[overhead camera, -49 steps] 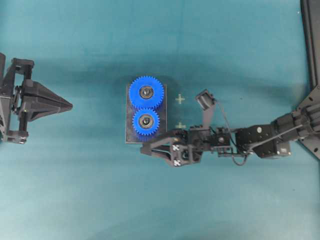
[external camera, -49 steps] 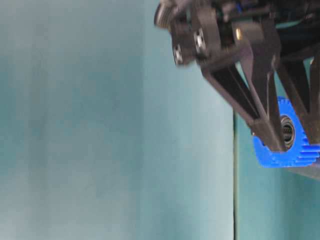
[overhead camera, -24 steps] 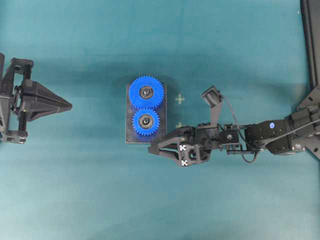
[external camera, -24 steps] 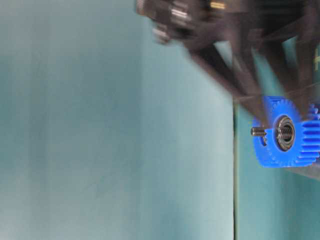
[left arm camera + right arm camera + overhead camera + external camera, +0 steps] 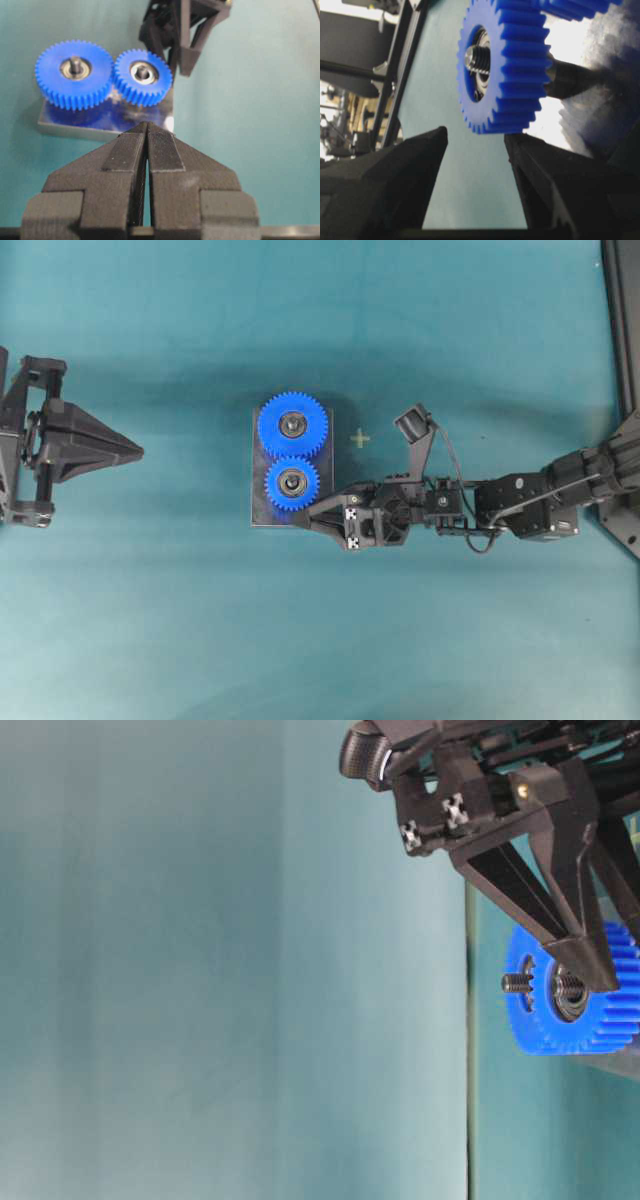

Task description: Fit the small gear onto the shaft.

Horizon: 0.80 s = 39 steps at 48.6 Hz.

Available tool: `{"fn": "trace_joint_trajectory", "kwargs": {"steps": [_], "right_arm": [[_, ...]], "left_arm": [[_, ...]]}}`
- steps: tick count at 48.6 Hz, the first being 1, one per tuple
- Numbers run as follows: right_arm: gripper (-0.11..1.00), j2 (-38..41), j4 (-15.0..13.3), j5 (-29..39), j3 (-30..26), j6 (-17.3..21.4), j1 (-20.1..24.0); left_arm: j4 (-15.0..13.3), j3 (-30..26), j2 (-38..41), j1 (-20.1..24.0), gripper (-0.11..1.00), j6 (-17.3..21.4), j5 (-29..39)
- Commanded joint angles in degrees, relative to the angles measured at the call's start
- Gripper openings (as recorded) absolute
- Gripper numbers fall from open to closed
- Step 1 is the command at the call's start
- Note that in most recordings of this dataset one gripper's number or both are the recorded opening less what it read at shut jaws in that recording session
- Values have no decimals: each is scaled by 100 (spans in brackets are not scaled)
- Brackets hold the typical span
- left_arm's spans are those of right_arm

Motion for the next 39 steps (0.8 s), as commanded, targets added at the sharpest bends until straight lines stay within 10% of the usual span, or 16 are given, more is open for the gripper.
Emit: {"fn": "trace_joint_trajectory", "kwargs": {"steps": [1,39], "right_arm": [[67,-97,26,-70,-141,-97,-105],[67,-466,97,-598,-44,105,334]], "left_arm": [[9,-62,0,-9,0,-9,-18],[9,-44,-9,-9,0,-18,9]]}}
